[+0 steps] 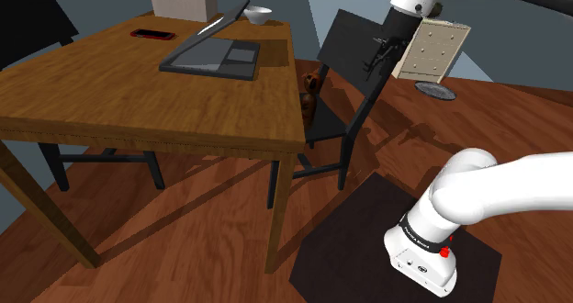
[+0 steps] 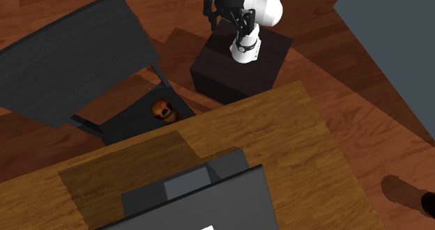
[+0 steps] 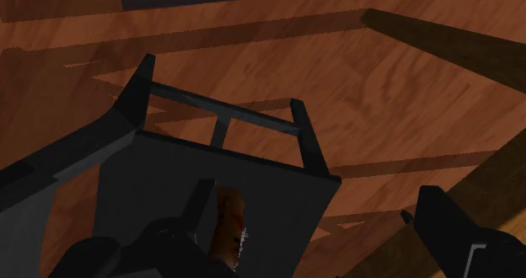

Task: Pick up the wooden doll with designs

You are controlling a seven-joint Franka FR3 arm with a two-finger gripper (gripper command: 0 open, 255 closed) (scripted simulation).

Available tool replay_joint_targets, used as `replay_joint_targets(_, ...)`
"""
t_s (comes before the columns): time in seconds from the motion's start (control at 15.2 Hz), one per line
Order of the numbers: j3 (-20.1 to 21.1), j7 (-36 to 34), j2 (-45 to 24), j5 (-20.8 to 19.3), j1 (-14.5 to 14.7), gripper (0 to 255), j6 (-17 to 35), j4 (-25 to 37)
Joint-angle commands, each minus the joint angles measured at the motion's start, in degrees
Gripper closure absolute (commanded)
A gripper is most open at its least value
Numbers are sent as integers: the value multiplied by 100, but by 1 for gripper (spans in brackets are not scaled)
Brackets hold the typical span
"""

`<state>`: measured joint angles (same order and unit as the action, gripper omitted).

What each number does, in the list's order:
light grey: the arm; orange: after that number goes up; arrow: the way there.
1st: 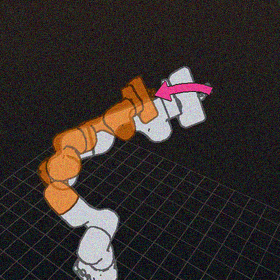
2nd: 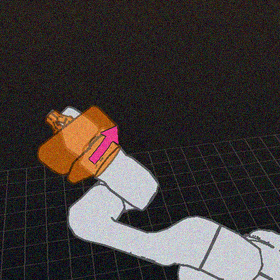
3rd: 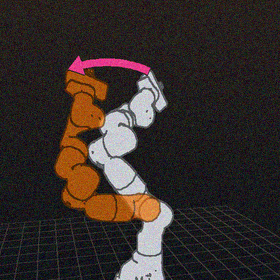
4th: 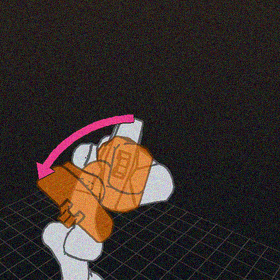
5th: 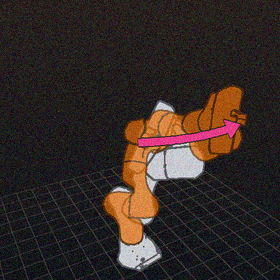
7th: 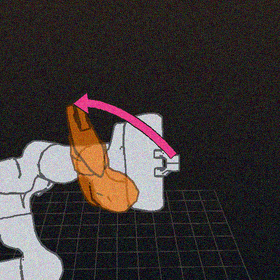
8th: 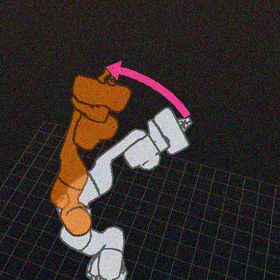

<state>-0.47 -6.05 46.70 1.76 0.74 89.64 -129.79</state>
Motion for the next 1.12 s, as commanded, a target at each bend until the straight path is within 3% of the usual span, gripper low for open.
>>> replay_joint_targets(0.0,0,0,0,0,0,0,0,0)
replay_joint_targets(0.53,-675,943,-1260,-48,66,0,1228,203)
replay_joint_targets(1.06,-1294,1976,-2824,318,225,0,2121,973)
